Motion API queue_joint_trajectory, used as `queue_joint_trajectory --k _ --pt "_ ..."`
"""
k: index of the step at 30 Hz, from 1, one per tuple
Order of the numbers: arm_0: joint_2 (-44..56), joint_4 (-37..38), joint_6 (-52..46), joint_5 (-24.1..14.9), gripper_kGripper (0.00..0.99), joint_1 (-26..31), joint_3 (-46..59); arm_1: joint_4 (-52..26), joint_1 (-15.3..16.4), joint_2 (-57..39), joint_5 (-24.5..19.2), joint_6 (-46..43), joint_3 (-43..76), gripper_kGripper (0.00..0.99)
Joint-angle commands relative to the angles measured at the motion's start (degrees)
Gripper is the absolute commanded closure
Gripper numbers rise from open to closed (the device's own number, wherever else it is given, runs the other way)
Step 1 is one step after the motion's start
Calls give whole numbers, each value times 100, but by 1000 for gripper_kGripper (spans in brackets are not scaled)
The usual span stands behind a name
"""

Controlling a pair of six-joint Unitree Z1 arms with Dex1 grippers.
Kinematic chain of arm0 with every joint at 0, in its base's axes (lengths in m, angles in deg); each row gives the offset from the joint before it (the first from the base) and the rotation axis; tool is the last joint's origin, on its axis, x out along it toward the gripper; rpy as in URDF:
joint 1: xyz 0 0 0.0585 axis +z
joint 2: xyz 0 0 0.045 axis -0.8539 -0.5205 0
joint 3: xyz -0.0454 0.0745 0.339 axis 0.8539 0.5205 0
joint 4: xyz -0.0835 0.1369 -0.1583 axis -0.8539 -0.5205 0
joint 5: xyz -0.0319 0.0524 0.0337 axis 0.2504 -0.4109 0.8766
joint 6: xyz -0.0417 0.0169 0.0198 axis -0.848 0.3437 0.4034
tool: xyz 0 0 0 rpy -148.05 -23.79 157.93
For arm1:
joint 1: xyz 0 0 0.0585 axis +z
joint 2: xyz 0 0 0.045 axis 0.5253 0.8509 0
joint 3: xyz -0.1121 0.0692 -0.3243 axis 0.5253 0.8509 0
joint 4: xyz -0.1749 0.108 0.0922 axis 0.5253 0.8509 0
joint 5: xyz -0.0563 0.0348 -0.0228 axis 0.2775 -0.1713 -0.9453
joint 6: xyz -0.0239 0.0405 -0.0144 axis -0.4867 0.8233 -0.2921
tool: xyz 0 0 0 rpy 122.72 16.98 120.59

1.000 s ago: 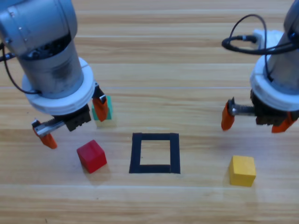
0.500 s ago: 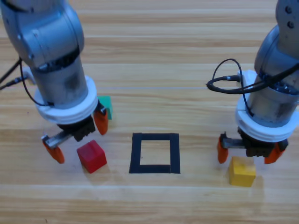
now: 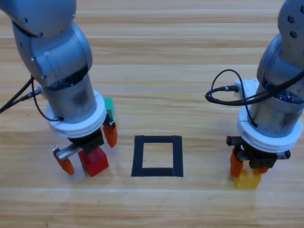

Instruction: Stack the blocks in the rectangular block: red at the bottom, yellow in the middle, green on top

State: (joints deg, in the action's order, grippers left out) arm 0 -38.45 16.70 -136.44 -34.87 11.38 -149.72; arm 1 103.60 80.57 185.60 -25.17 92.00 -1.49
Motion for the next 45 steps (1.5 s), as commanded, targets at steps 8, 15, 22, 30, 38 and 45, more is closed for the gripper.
queue_joint_trajectory --k 8,15,22,30,38,45 --pt "-437 354 56 95 47 111 292 346 157 -688 -968 -126 -431 990" --pt "-595 433 144 77 143 138 310 372 43 -697 -871 -126 -449 990" --pt "-578 494 285 86 352 199 310 372 43 -688 -836 -126 -466 990" --pt "-147 28 944 -63 899 340 29 372 26 -767 -915 -108 -475 990" --pt "-68 -938 2860 -222 916 331 -1413 372 -45 -820 -994 -90 -475 990" --pt "-534 -886 4301 -11 927 -328 -1896 372 -124 -846 -1021 -90 -466 990"
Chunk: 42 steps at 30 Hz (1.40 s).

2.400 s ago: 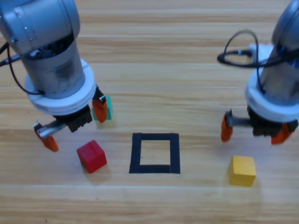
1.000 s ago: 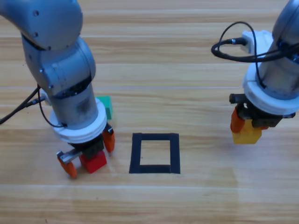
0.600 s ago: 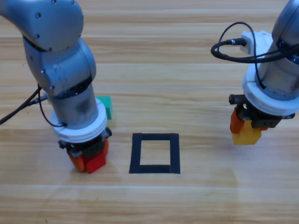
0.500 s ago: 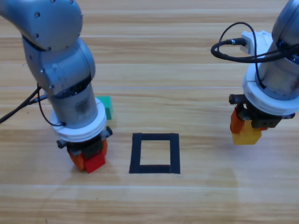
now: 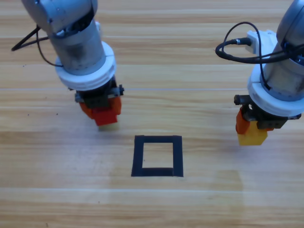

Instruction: Stack the blocks in the rectangular block: red at the bottom, yellow in the middle, green on top

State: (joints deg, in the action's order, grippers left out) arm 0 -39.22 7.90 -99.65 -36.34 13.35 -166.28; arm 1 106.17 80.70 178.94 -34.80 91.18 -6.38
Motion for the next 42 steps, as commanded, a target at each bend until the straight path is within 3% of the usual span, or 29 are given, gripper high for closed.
queue_joint_trajectory --k 1,9,24,42 --pt "-536 -14 763 172 927 -605 -337 116 -146 -172 -67 -8 23 990" --pt "-1107 -40 1316 313 926 -1114 -688 98 -164 -145 -58 -8 23 990" --pt "-1845 -814 -450 -127 919 -1334 -1787 80 -164 -49 -58 -26 23 990" --pt "-2100 -770 -863 -39 910 -1352 -1752 63 -164 -40 -49 -35 40 990"
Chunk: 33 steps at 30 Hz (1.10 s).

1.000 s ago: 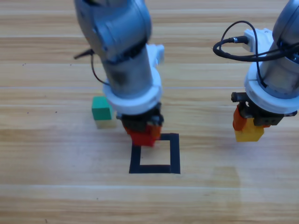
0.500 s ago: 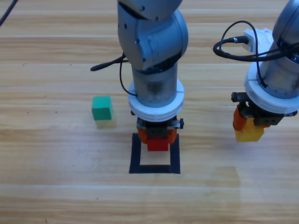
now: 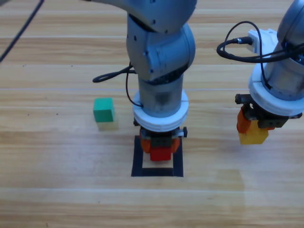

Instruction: Stack the blocks in the rectangular block: red at the bottom, yellow in the middle, green on top

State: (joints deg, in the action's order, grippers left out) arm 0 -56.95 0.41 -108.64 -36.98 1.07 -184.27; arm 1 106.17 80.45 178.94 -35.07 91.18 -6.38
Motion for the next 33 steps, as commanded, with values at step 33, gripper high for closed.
queue_joint_trajectory --k 33 --pt "-327 339 238 -1 910 -123 285 -34 -139 39 48 -35 93 990"
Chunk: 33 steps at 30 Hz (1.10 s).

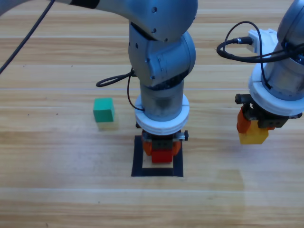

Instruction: Stack the blocks in the rectangular block: red at the bottom, yellow in the middle, green on top

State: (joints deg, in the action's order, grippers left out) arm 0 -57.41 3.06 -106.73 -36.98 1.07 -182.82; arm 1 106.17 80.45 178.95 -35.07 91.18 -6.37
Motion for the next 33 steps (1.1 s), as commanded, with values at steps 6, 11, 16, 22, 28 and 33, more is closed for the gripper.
queue_joint_trajectory --k 6,11,16,22,28,33 --pt "-263 145 46 -1 910 -123 228 -60 -139 56 48 -35 110 990" --pt "-246 241 38 -1 910 -123 343 -60 -139 56 48 -35 110 990" --pt "-255 241 46 -1 910 -123 343 -69 -139 56 39 -35 118 990" --pt "-290 259 46 -10 910 -123 343 -104 -139 56 30 -35 145 990" --pt "-325 294 46 -10 910 -123 351 -113 -139 56 30 -35 154 990" --pt "-360 312 46 -10 910 -123 351 -165 -139 47 30 -35 198 990"
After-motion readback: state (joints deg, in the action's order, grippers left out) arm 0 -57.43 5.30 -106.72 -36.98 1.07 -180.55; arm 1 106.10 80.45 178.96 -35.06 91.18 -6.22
